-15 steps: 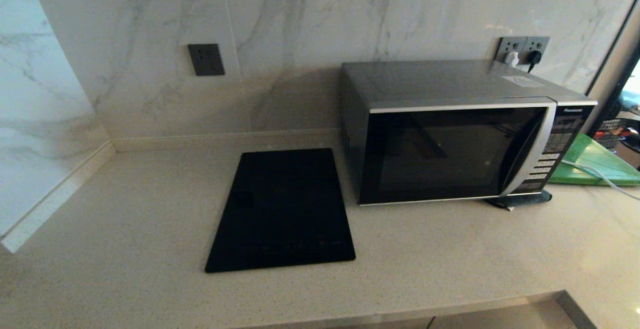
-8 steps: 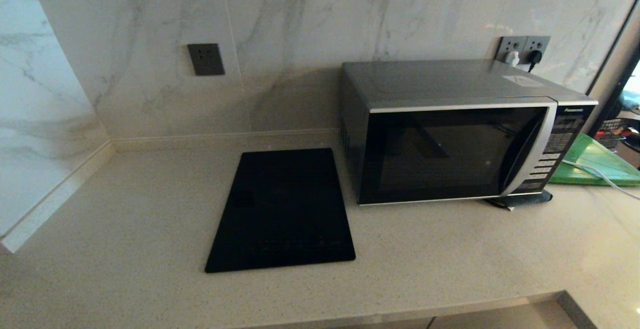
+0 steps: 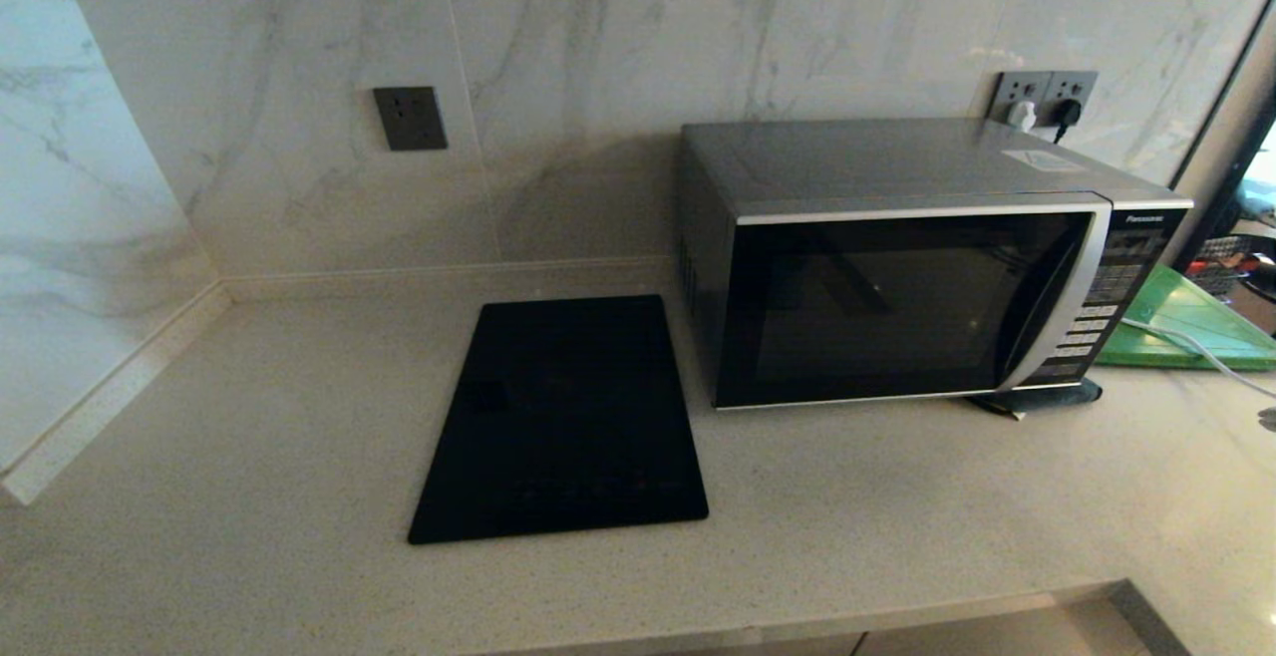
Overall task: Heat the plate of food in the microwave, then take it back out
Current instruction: Close the microwave oven
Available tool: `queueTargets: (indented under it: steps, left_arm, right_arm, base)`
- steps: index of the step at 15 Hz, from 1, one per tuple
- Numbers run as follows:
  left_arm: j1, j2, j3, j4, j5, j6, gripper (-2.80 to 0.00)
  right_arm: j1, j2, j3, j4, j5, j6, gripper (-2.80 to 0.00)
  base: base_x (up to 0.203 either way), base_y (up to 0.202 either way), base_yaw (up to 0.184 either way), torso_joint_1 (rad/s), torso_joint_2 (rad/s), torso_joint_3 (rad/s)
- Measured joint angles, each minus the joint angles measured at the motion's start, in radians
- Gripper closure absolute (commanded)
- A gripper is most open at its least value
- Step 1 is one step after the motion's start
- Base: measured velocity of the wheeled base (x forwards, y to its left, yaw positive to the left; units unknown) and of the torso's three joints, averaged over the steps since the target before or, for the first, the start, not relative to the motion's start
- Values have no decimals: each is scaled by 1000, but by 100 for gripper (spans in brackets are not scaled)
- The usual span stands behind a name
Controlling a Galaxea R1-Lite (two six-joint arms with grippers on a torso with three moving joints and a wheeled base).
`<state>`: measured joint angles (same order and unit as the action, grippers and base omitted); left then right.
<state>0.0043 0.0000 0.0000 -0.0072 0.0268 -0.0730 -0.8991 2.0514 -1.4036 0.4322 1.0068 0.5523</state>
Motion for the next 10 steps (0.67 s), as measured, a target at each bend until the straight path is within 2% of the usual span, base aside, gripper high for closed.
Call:
queueTargets:
  steps: [2, 4, 7, 10]
  left_arm:
    - [0, 0, 0, 0, 0, 0, 0]
    - [0, 0, 0, 0, 0, 0, 0]
    - [0, 0, 0, 0, 0, 0, 0]
    - [0, 0, 0, 0, 0, 0, 0]
  right_arm:
    - [-2, 54, 2, 75, 111, -161, 0]
    - [28, 83, 3, 157, 159, -282, 0]
    - [72, 113, -32, 167, 185, -315, 0]
    - [89, 159, -42, 83, 183, -385, 0]
  base:
    - [0, 0, 0, 0, 0, 0]
    - [0, 0, 0, 0, 0, 0]
    - [0, 0, 0, 0, 0, 0]
    - [0, 0, 0, 0, 0, 0]
